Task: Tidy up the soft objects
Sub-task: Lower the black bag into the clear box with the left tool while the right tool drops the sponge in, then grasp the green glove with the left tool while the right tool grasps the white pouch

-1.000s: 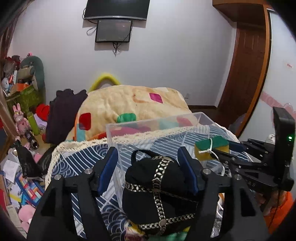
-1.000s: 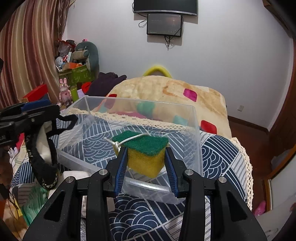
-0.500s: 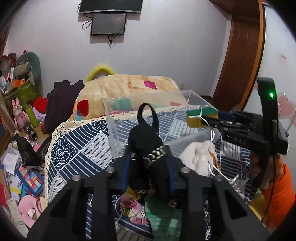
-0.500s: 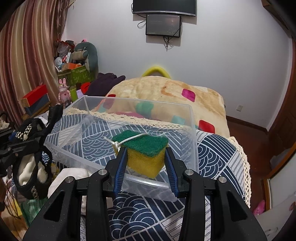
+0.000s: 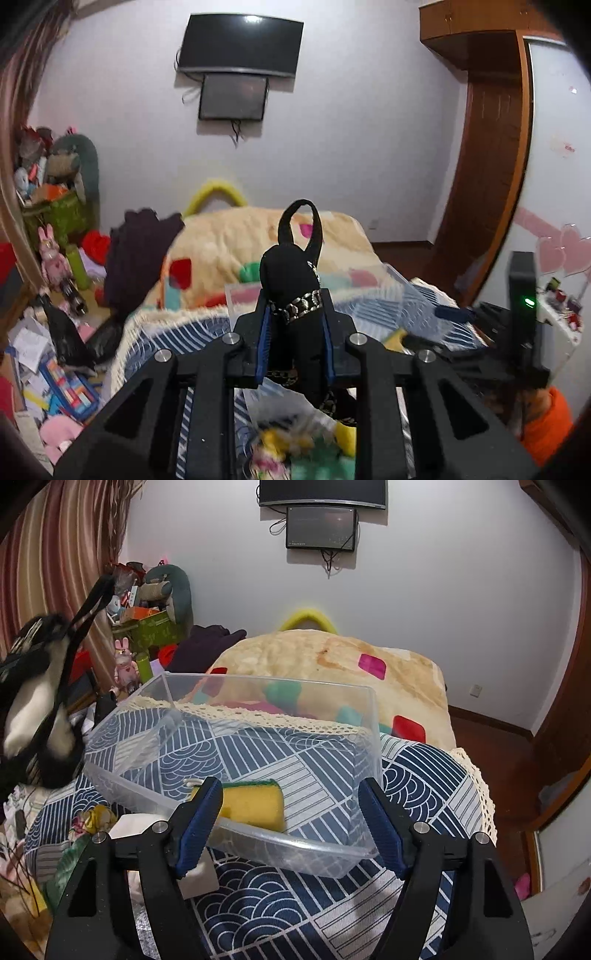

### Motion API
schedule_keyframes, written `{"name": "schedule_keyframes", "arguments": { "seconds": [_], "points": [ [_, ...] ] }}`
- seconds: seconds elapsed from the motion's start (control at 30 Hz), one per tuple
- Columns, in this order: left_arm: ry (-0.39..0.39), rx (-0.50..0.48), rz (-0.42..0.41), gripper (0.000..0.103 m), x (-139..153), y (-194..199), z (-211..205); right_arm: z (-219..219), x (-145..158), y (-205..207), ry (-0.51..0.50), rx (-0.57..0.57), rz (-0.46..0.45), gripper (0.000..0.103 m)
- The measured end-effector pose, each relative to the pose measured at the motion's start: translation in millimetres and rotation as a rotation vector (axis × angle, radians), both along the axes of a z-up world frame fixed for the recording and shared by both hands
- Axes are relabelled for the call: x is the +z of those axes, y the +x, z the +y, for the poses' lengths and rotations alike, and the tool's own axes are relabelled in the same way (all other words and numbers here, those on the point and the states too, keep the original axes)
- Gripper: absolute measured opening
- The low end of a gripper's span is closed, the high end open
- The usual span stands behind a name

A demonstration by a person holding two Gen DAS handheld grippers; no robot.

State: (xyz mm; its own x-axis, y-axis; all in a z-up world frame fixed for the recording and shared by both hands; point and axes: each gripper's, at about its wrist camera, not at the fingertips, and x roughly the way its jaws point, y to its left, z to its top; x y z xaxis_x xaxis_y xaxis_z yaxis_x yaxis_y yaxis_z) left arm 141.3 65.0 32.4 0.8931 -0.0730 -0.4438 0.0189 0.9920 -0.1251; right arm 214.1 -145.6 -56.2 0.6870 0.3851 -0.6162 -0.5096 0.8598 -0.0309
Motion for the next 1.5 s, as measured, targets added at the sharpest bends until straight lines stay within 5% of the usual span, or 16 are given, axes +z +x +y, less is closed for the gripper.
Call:
{"name": "schedule_keyframes", "arguments": {
  "seconds": [0.23, 0.5, 0.67, 1.13, 1.5],
  "points": [
    [0.098, 0.11, -0.011, 0.023, -20, 30, -10, -7, 12, -16, 0.021, 0.007, -0.04, 0.074],
    [0.096, 0.097, 0.103, 0.027, -56, 53, -15, -11, 17, -40, 0.037, 0.036, -0.082, 0.079],
    [0.082, 0.061, 0.142, 0.051, -59, 50, -20, -10, 16, -45, 0.048, 0.048, -0.081, 0.079],
    [0.083, 0.012, 0.118, 0.092, -29, 11, -24, -8, 20, -64, 0.069, 0.072, -0.091, 0.082],
    [0.003, 0.056, 0.197, 0.1, -67, -44, -5, -5, 9, -91, 0.059, 0.087, -0.081, 0.082]
  ]
}}
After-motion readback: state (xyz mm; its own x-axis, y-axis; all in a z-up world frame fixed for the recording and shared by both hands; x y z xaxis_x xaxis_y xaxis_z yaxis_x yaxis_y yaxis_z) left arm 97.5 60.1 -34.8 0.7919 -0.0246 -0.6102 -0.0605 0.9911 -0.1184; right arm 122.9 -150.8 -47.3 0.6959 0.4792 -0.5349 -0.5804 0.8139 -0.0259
